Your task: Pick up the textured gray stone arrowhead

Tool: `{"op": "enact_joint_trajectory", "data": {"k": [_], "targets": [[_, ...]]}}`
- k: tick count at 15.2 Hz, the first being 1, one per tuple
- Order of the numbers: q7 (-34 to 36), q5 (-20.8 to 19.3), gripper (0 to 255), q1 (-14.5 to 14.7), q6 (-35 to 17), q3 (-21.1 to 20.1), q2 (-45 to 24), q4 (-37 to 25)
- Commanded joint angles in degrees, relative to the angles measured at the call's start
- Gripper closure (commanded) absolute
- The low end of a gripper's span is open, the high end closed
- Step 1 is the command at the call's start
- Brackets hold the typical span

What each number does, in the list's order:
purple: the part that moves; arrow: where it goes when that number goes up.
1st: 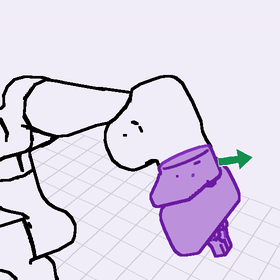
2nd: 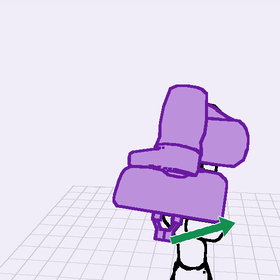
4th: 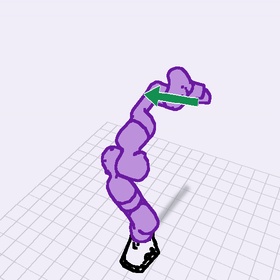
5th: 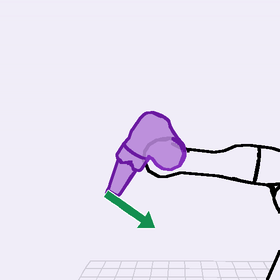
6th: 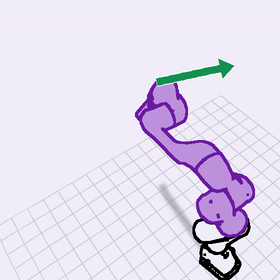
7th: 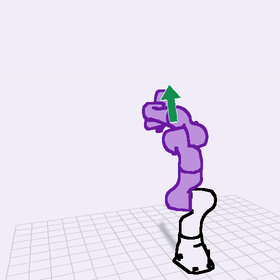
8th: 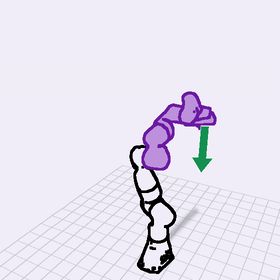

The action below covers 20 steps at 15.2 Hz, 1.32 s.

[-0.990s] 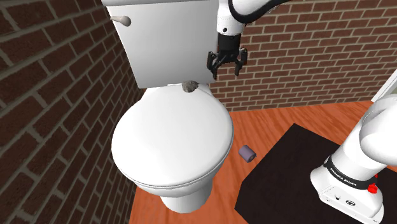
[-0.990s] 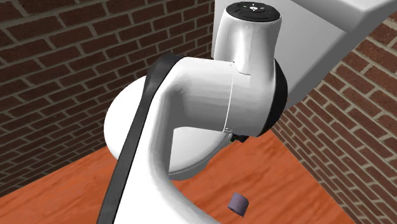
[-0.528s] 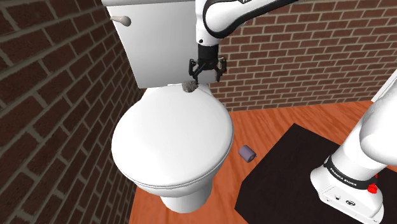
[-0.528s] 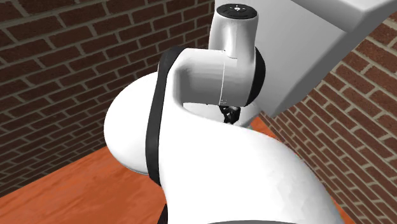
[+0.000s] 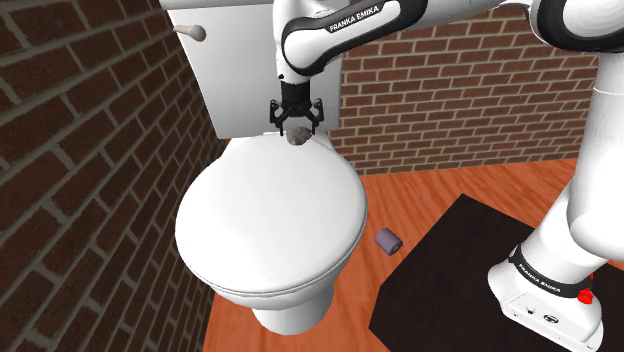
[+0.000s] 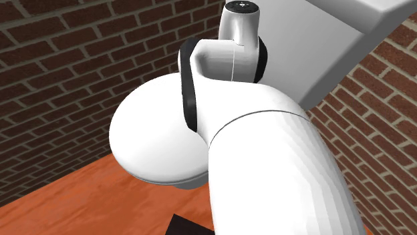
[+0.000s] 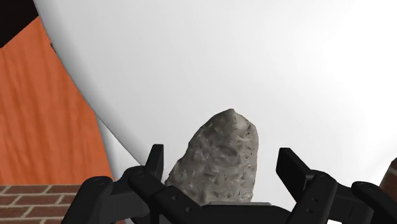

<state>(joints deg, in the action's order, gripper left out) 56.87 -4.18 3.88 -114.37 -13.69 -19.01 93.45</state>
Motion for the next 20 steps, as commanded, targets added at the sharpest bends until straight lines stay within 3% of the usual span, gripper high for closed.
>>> {"op": "enact_joint_trajectory", "data": {"k": [1, 8, 9, 20], "targets": [[0.5, -0.3, 0, 0.1, -1.0, 0.2, -1.2, -0.3], [0.7, -0.7, 0, 0.2, -4.8, 0.3, -2.5, 2.3], [0.7, -0.7, 255, 0.2, -4.8, 0.3, -2.5, 2.3], [0.6, -0.5, 255, 0.2, -3.5, 0.3, -2.0, 1.4]]}}
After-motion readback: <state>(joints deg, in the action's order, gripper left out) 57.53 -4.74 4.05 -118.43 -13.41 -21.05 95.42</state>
